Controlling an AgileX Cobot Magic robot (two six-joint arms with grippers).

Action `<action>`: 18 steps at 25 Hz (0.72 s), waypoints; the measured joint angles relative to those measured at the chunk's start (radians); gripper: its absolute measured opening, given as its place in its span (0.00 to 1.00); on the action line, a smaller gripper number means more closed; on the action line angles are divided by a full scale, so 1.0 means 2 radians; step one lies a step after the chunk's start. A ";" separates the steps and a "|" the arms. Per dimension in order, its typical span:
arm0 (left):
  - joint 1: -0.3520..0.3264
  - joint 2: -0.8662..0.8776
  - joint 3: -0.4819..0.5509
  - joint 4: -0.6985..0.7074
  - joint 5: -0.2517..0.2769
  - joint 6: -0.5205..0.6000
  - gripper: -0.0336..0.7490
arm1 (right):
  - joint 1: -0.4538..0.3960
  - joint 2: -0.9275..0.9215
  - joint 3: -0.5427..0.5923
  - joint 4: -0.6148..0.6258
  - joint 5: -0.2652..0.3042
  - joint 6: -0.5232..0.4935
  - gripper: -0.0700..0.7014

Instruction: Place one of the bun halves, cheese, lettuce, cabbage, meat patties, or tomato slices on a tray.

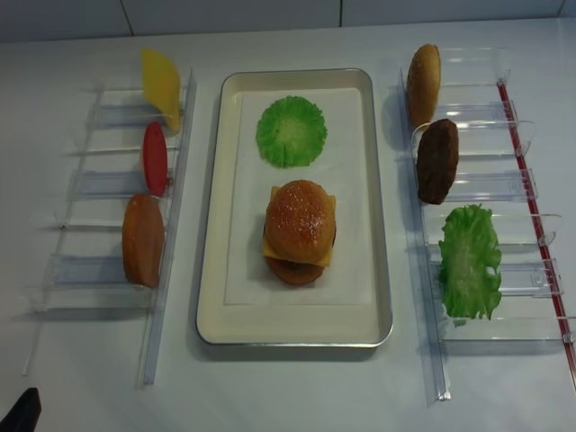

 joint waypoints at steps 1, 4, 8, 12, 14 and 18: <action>0.000 0.000 0.000 0.000 0.000 0.000 0.72 | 0.000 0.000 0.000 0.000 0.000 0.000 0.83; 0.000 0.000 0.000 0.000 0.000 0.000 0.72 | 0.000 0.000 0.000 0.000 0.000 0.000 0.83; 0.000 0.000 0.000 0.000 0.000 0.000 0.72 | 0.000 0.000 0.000 0.000 0.000 0.000 0.83; 0.000 0.000 0.000 0.000 0.000 0.000 0.72 | 0.000 0.000 0.000 -0.001 0.000 0.000 0.83; 0.000 0.000 0.000 0.000 0.000 0.000 0.72 | 0.000 0.000 0.000 -0.001 0.000 0.000 0.83; 0.000 0.000 0.000 0.000 0.000 0.000 0.72 | 0.000 0.000 0.000 -0.001 0.000 0.000 0.83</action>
